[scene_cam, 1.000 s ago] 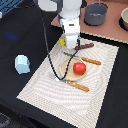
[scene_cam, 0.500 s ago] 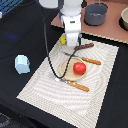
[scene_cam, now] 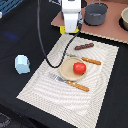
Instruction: Interact with the objects in diverse but meaningful ways.
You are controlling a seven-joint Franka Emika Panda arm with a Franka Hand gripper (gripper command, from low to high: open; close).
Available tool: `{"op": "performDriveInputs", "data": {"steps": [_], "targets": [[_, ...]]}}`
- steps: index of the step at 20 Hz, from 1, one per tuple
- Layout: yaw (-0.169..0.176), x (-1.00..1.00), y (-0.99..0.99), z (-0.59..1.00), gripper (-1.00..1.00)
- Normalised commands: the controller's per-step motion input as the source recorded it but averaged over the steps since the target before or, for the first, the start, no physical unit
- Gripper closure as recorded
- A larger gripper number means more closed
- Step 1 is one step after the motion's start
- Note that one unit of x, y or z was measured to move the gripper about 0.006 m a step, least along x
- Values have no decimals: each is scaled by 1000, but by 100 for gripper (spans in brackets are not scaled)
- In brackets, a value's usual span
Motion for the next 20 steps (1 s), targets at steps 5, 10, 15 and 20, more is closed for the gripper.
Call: {"op": "performDriveInputs", "data": {"steps": [5, 10, 15, 20], "targets": [[0, 183, -969, 101, 100], [22, -287, -573, -111, 100], [21, -351, -182, -317, 100], [53, -283, -2, -370, 100]]}}
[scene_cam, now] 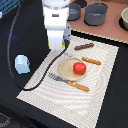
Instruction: Interact with the objects in diverse but meaningful ways.
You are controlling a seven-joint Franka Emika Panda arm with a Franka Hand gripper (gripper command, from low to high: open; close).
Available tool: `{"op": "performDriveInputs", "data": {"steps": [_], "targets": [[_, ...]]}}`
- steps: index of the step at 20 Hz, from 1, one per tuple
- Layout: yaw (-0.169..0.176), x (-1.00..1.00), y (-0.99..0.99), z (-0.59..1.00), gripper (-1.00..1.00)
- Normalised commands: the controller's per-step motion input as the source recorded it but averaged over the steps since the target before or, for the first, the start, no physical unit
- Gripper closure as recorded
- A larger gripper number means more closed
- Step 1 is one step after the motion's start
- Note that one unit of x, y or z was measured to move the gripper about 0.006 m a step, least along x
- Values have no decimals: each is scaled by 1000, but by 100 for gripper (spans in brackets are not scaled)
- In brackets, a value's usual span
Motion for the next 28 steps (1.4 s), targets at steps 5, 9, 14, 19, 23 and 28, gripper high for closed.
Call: {"op": "performDriveInputs", "data": {"steps": [5, 9, 14, 19, 23, 28], "targets": [[41, -289, -156, -482, 100], [28, -299, -321, -410, 100], [32, -316, -414, -373, 100], [33, -312, -377, -387, -100], [33, -257, -239, -300, -100], [18, -117, -27, 299, -100]]}}
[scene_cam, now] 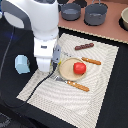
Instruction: Interact with the objects in diverse but meaningful ways.
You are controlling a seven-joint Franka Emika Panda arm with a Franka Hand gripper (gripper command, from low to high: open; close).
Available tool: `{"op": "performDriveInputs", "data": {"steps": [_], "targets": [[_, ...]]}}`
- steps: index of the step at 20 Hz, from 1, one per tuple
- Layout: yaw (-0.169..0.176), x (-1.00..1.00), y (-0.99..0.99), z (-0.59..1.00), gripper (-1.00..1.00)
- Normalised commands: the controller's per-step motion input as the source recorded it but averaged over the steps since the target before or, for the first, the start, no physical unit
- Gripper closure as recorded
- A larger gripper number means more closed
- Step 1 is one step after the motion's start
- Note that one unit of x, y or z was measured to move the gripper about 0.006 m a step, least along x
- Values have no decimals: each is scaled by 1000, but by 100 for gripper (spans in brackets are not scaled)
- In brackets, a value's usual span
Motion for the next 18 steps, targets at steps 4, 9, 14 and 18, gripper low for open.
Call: {"op": "performDriveInputs", "data": {"steps": [4, 9, 14, 18], "targets": [[0, -308, 84, 1000, -100], [0, -676, 5, 1000, -100], [19, -816, -15, 546, -100], [41, -775, -99, 23, -100]]}}
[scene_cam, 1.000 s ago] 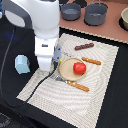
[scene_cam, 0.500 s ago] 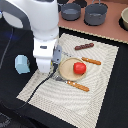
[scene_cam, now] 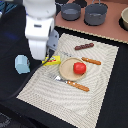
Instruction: Interact with the objects in diverse but meaningful ways.
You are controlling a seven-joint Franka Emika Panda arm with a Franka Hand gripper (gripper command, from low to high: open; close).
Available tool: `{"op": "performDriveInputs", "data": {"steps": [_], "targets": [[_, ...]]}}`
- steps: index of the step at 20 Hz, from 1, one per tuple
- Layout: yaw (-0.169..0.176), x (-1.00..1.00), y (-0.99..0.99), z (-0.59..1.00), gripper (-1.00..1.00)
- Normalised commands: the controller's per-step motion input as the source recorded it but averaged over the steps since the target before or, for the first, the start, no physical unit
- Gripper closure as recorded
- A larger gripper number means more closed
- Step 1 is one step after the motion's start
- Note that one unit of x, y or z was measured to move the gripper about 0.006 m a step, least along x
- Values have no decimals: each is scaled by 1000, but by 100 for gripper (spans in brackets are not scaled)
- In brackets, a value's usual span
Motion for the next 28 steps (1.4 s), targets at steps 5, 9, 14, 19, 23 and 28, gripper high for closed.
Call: {"op": "performDriveInputs", "data": {"steps": [5, 9, 14, 19, 23, 28], "targets": [[33, -725, -272, -36, -100], [17, -689, -497, -63, -100], [-16, -282, -663, 115, -100], [-3, -284, -600, 0, -100], [0, -174, -361, -64, -100], [10, -140, -101, -140, -100]]}}
